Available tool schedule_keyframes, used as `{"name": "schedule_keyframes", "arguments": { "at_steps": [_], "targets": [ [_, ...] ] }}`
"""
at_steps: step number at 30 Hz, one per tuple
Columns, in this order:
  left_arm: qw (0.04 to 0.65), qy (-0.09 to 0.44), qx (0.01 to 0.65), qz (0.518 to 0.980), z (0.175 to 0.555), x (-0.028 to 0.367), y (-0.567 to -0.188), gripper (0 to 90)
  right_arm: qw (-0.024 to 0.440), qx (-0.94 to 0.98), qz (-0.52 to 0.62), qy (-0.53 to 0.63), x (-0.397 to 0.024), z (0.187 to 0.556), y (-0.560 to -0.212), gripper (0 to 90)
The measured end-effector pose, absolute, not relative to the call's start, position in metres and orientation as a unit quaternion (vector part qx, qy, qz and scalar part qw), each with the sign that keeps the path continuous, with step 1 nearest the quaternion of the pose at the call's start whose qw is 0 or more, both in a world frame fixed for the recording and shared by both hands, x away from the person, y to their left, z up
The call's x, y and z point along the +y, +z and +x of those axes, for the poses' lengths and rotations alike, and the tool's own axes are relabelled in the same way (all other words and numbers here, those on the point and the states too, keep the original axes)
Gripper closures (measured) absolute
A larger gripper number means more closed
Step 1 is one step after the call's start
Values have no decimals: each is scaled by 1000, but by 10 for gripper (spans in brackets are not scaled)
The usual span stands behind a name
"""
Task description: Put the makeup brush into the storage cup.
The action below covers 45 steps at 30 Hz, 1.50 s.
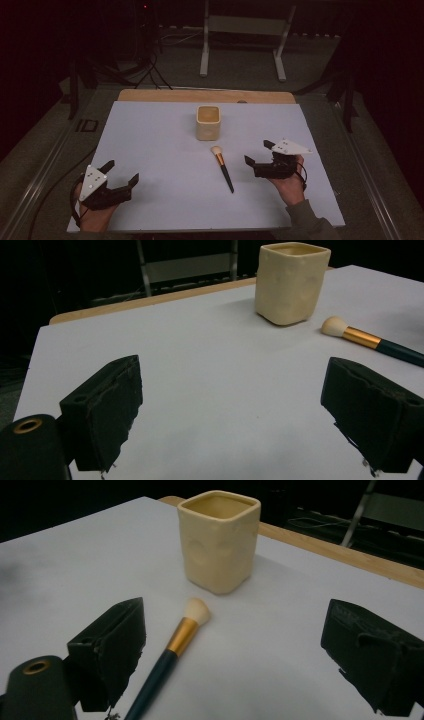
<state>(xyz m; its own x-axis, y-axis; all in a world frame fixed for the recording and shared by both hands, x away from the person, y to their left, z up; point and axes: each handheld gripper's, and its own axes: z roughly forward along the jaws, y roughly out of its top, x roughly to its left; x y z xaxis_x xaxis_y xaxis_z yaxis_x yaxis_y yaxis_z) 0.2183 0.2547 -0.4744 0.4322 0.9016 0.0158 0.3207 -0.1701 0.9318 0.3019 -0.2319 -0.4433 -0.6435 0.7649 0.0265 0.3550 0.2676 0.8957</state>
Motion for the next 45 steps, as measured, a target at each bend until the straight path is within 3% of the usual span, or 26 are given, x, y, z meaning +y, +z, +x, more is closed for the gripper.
{"name": "schedule_keyframes", "arguments": {
  "at_steps": [45],
  "targets": [
    [484, 316, 433, 692, 215, 257, -472, 111, 203, 791, 330, 474, -141, 355, -419, 107]
  ]
}}
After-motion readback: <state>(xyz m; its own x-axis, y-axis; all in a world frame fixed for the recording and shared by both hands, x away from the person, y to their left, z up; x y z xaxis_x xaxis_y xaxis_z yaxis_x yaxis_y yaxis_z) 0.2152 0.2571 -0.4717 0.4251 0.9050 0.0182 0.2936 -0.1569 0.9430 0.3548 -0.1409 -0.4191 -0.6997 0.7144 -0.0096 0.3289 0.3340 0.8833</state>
